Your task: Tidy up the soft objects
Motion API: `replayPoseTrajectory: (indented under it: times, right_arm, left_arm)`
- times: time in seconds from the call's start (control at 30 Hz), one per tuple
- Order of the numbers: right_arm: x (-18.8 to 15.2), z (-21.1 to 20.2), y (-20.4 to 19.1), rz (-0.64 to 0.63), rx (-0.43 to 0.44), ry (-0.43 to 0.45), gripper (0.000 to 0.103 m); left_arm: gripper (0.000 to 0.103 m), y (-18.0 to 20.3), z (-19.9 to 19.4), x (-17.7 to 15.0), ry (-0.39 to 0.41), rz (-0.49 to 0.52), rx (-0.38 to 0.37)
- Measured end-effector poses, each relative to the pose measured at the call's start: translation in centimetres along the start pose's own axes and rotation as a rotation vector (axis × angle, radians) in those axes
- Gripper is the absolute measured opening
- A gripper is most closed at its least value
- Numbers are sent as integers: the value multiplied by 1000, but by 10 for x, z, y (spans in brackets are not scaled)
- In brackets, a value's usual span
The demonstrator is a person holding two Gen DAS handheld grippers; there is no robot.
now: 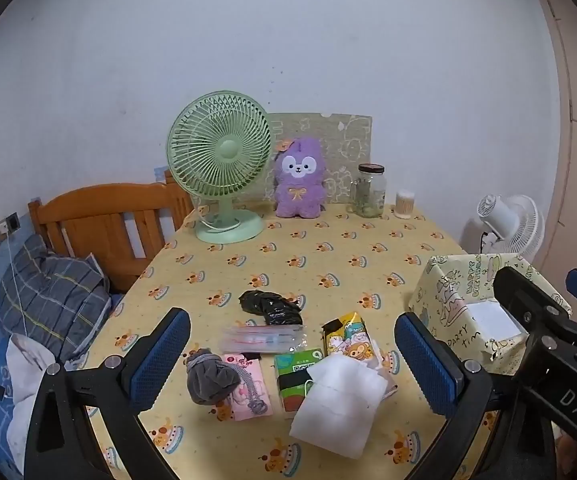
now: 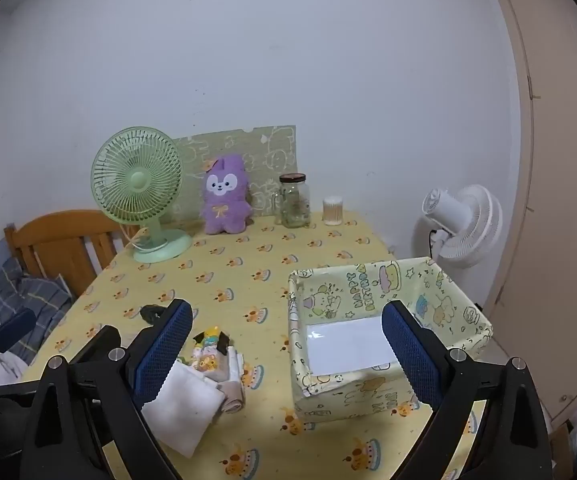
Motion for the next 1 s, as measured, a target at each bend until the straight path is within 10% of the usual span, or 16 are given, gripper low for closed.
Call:
replayPoseTrajectory:
  times: [1.0]
  right_arm:
    - [-4, 7, 3, -10, -6, -26, 97]
  left_arm:
    - [101, 5, 10, 0, -6, -28, -6]
Point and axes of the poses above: each gripper's, at about its wrist camera, not at the fingertips, and z roughly the way its jaws point, y to its right, x to its top, the point moved 4 cm from there along z, roughly the way its jaws point, and after that the axes turned 4 degrees about x, right-handed, at the moved point
